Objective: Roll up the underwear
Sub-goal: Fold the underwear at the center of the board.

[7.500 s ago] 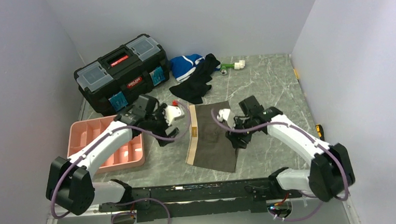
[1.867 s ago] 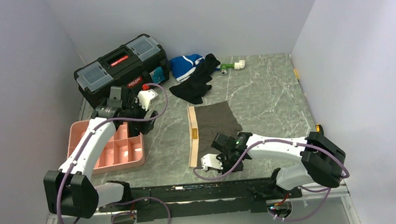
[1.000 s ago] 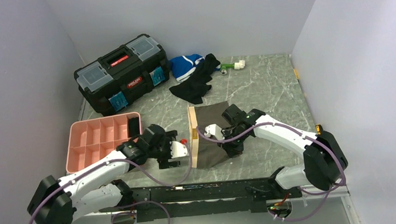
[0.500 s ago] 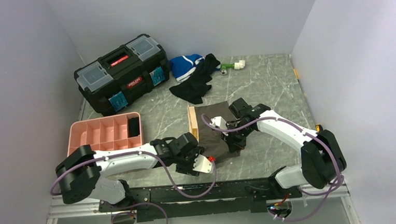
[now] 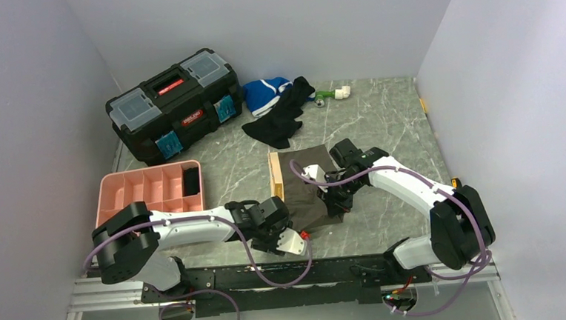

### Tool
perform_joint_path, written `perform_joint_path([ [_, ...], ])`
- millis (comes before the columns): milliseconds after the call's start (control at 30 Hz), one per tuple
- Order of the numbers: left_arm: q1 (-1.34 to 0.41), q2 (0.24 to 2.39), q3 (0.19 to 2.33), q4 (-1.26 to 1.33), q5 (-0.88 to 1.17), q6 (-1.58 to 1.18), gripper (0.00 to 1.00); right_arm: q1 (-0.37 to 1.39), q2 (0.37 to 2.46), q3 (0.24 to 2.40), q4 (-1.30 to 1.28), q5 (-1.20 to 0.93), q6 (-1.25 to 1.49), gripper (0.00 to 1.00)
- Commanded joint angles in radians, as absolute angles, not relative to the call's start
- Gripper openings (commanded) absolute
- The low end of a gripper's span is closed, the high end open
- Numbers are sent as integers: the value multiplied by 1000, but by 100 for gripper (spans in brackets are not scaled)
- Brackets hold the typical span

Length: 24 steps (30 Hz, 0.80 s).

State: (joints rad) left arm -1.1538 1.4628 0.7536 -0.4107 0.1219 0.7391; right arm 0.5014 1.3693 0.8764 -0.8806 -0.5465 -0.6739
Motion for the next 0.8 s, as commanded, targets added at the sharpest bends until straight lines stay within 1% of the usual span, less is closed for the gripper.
perform_joint_path([
  [0, -1160, 1475, 795, -403, 92, 736, 54, 494, 1364, 888, -880, -585, -699, 0],
  [100, -1160, 1485, 800, -402, 91, 736, 53, 495, 1372, 889, -882, -592, -700, 0],
  [333, -1160, 1517, 812, -430, 145, 742, 44, 493, 1380, 889, -879, -592, -695, 0],
  [500, -1160, 1543, 820, -457, 148, 752, 36, 494, 1378, 888, -879, -590, -693, 0],
  [600, -1160, 1548, 817, -460, 154, 743, 27, 493, 1378, 891, -880, -589, -692, 0],
  [767, -1160, 1527, 800, -456, 160, 739, 3, 492, 1369, 890, -898, -602, -697, 0],
])
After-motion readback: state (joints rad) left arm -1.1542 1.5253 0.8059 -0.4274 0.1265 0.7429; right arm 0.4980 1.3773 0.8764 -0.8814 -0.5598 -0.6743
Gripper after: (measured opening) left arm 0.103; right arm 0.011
